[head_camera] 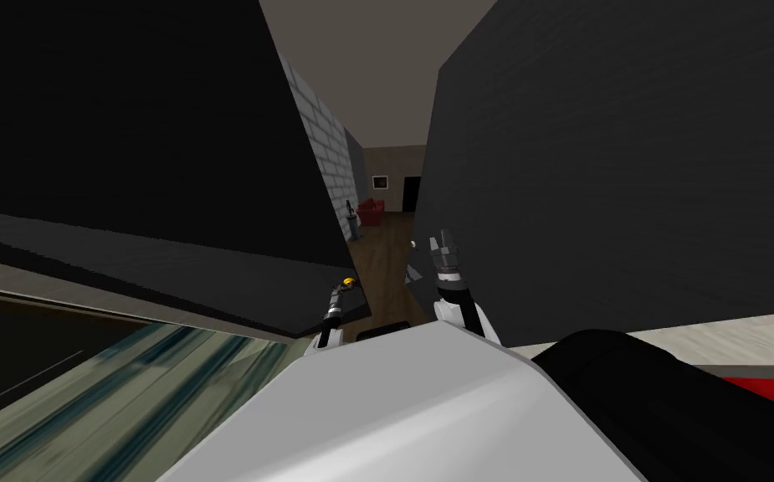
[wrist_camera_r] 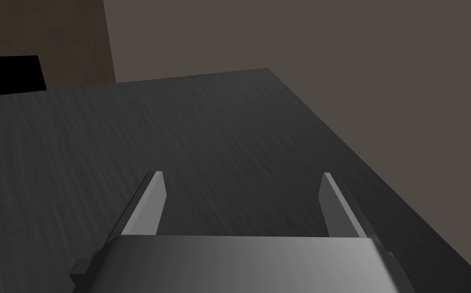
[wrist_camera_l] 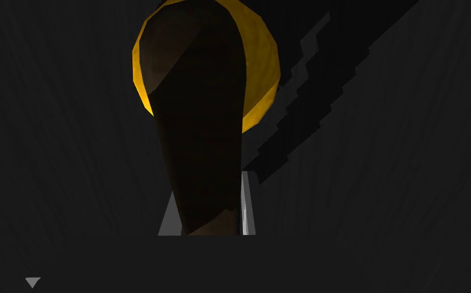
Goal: Push the door open
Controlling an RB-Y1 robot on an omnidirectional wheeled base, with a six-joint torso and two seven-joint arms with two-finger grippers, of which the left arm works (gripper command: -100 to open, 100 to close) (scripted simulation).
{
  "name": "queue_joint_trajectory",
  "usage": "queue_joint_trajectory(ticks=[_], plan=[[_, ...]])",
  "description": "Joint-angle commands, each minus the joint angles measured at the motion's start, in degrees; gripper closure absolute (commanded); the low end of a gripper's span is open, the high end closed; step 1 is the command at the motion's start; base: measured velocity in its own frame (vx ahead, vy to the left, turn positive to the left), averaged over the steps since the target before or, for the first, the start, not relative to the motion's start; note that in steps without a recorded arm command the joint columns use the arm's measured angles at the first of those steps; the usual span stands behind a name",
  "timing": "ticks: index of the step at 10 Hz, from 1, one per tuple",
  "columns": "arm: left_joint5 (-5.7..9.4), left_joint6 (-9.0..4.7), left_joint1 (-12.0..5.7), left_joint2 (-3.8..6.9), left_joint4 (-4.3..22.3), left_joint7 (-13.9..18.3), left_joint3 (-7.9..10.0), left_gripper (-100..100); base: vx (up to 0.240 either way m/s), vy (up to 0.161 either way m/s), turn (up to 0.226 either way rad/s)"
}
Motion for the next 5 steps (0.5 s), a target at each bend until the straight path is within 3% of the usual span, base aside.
queue_joint_trajectory(ticks=[1, 5], plan=[[0.71, 0.27, -0.20, -0.08, -0.97, -1.18, 1.57, 100, 0.173, -0.057, 0.102], [1.98, 0.51, -1.01, -2.06, -0.25, -3.67, 4.06, 100, 0.183, -0.076, 0.094]])
